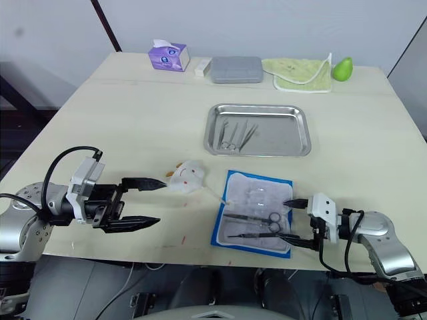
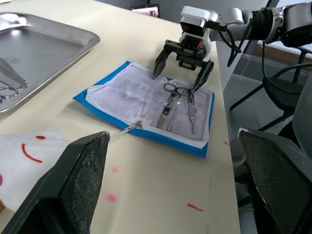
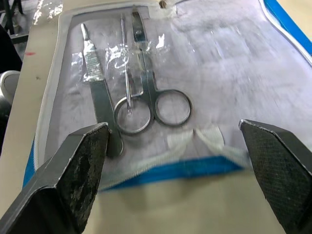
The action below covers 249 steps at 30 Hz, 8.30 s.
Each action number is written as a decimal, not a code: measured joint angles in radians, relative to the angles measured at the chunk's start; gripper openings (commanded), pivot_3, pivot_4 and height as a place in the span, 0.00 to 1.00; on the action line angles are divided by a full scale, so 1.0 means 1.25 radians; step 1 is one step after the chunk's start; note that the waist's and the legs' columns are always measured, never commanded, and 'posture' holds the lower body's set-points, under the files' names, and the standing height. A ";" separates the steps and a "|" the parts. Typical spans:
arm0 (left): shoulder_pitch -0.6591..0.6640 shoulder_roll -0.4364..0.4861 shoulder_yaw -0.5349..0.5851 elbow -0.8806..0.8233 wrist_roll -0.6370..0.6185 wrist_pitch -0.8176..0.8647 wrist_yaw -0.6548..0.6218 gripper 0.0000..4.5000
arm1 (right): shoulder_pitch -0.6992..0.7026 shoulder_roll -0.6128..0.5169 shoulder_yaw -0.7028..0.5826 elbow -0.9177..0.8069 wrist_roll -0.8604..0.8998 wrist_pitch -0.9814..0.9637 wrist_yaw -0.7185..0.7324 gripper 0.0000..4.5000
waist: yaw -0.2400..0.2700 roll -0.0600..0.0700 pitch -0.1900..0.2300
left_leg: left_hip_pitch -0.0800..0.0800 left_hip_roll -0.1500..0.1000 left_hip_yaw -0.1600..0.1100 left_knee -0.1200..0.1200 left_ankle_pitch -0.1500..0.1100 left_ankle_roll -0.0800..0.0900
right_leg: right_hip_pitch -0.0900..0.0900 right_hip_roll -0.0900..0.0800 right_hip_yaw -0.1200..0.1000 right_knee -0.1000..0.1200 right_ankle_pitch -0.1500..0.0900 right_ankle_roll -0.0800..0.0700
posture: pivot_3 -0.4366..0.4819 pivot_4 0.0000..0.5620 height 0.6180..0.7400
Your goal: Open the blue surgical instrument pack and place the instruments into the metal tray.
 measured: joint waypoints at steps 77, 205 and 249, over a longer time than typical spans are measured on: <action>-0.321 -0.354 -0.453 0.412 0.397 -0.467 0.078 1.00 | 0.212 -0.238 -0.485 -0.649 0.458 0.548 -0.251 1.00 | -0.005 0.010 0.003 | -0.008 -0.002 0.000 0.009 0.000 0.000 | -0.003 0.005 0.000 0.004 0.004 0.006 | 0.48 0.27 0.98; -0.282 -0.325 -0.472 0.280 0.411 -0.329 0.148 1.00 | -0.627 -0.148 0.484 -0.507 -0.014 1.002 -0.209 0.02 | -0.019 0.007 -0.005 | -0.014 -0.002 0.000 0.009 0.000 0.000 | -0.014 0.005 0.005 0.012 0.004 0.004 | 0.48 0.27 0.98; -0.271 -0.330 -0.471 0.253 0.415 -0.314 0.193 1.00 | -0.783 0.304 0.014 0.071 -0.001 1.001 -0.640 0.02 | -0.020 0.010 -0.003 | -0.013 -0.001 0.009 0.008 0.000 0.001 | -0.016 0.007 0.010 0.014 0.004 0.004 | 0.48 0.27 0.98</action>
